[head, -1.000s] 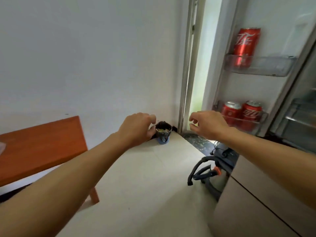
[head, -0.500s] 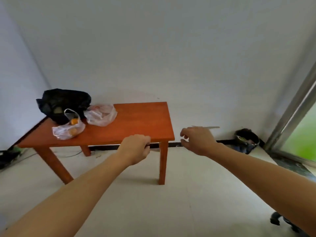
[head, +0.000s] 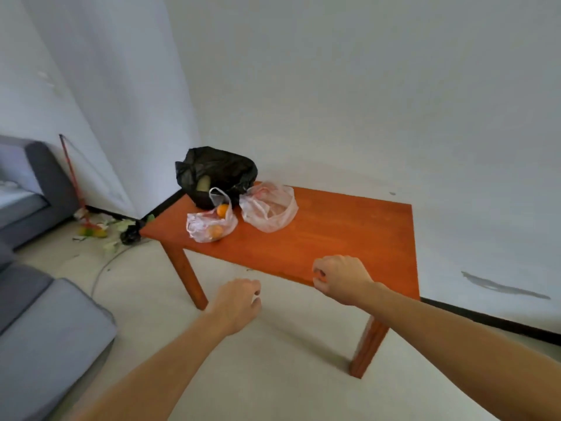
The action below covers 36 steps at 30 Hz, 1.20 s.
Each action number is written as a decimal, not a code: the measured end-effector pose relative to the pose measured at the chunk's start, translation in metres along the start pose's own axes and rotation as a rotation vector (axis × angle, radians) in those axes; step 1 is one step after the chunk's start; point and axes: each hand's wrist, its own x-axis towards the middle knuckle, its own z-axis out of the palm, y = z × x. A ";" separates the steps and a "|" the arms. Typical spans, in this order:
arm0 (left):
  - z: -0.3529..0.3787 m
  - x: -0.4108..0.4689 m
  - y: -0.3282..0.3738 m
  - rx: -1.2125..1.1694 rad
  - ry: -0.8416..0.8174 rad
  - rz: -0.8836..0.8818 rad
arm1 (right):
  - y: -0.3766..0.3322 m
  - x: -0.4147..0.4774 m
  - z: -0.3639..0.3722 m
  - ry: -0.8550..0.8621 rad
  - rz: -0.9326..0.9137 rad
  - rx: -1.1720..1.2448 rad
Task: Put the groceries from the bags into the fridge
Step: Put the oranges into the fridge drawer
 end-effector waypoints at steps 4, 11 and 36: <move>0.008 0.019 -0.048 -0.050 -0.002 -0.139 | -0.020 0.072 0.017 -0.059 -0.116 0.013; 0.019 0.077 -0.151 -0.077 0.017 -0.200 | -0.055 0.199 0.048 -0.064 -0.209 0.019; 0.063 0.388 -0.410 -0.219 0.062 -0.205 | -0.082 0.599 0.161 -0.167 -0.256 0.149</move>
